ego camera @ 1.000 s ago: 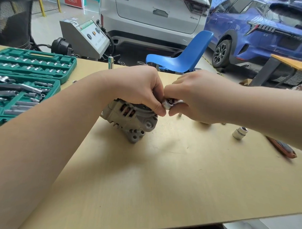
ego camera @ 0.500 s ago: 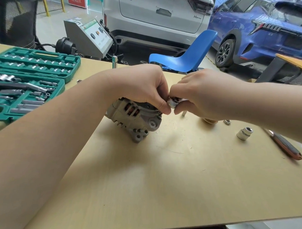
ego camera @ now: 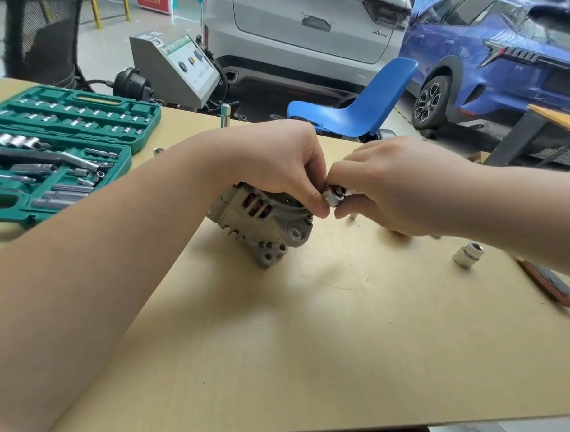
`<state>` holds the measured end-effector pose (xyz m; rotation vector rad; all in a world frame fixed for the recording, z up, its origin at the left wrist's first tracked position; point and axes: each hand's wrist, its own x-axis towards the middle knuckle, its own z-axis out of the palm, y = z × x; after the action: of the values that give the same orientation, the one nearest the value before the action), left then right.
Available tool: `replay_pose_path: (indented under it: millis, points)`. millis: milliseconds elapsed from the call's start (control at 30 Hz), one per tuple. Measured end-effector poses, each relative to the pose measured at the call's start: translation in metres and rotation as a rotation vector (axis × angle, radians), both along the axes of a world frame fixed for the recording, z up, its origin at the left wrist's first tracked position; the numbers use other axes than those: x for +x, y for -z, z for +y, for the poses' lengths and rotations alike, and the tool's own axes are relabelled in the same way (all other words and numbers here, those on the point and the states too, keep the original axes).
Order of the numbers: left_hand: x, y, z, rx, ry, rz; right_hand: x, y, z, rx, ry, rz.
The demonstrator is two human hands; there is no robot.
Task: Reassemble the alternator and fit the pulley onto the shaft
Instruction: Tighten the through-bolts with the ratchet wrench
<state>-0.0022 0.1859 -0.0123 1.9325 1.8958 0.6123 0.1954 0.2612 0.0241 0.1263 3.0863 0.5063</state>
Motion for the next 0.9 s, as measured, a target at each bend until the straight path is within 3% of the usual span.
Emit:
replay_pose_path:
  millis: [133, 267, 333, 400, 500, 667, 800, 900]
  points:
    - [0.000, 0.000, -0.001, 0.020, -0.016, -0.004, -0.002, -0.001, -0.002, -0.484, 0.399, 0.180]
    - [0.002, 0.001, 0.002, 0.012, -0.022, 0.046, -0.004, 0.008, -0.008, -0.755, 0.613, 0.250]
    - [0.001, 0.001, 0.003, 0.024, -0.009, 0.054, -0.004, 0.010, -0.009, -0.623, 0.582, 0.272]
    - [0.000, 0.002, 0.002, 0.034, 0.016, 0.037, -0.001, 0.011, -0.009, -0.318, 0.419, 0.255]
    - [0.000, 0.001, 0.001, 0.033, 0.026, 0.026, 0.006, 0.004, -0.010, -0.045, 0.144, 0.076]
    - [0.000, 0.003, 0.004, 0.026, 0.013, 0.028, 0.005, -0.002, -0.005, -0.126, 0.119, 0.065]
    - [-0.002, 0.003, 0.004, 0.032, 0.001, 0.029, 0.002, -0.003, -0.003, -0.409, 0.271, 0.191]
    - [-0.003, 0.003, 0.004, 0.027, 0.002, 0.034, 0.003, 0.000, 0.002, -0.459, 0.336, 0.204]
